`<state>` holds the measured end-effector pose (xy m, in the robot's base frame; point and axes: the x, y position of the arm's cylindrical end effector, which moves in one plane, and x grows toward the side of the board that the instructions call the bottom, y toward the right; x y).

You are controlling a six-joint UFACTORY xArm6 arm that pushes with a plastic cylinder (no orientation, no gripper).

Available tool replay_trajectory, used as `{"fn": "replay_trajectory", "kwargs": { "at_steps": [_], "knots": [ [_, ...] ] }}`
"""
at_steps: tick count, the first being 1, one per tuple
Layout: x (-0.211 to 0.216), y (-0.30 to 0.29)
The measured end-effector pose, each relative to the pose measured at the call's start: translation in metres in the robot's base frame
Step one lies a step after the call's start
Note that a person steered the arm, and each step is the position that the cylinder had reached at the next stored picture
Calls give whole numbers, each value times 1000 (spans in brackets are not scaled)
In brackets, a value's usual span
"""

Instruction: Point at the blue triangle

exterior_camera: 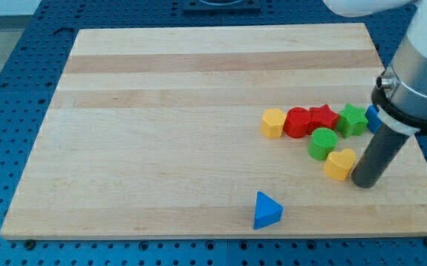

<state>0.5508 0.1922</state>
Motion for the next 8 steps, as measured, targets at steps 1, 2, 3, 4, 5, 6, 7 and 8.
{"fn": "replay_trajectory", "kwargs": {
  "at_steps": [1, 2, 3, 4, 5, 6, 7, 8],
  "knots": [
    [-1, -13],
    [-1, -14],
    [4, -2],
    [30, 21],
    [42, 41],
    [39, 4],
    [34, -45],
    [20, -62]
  ]
}}
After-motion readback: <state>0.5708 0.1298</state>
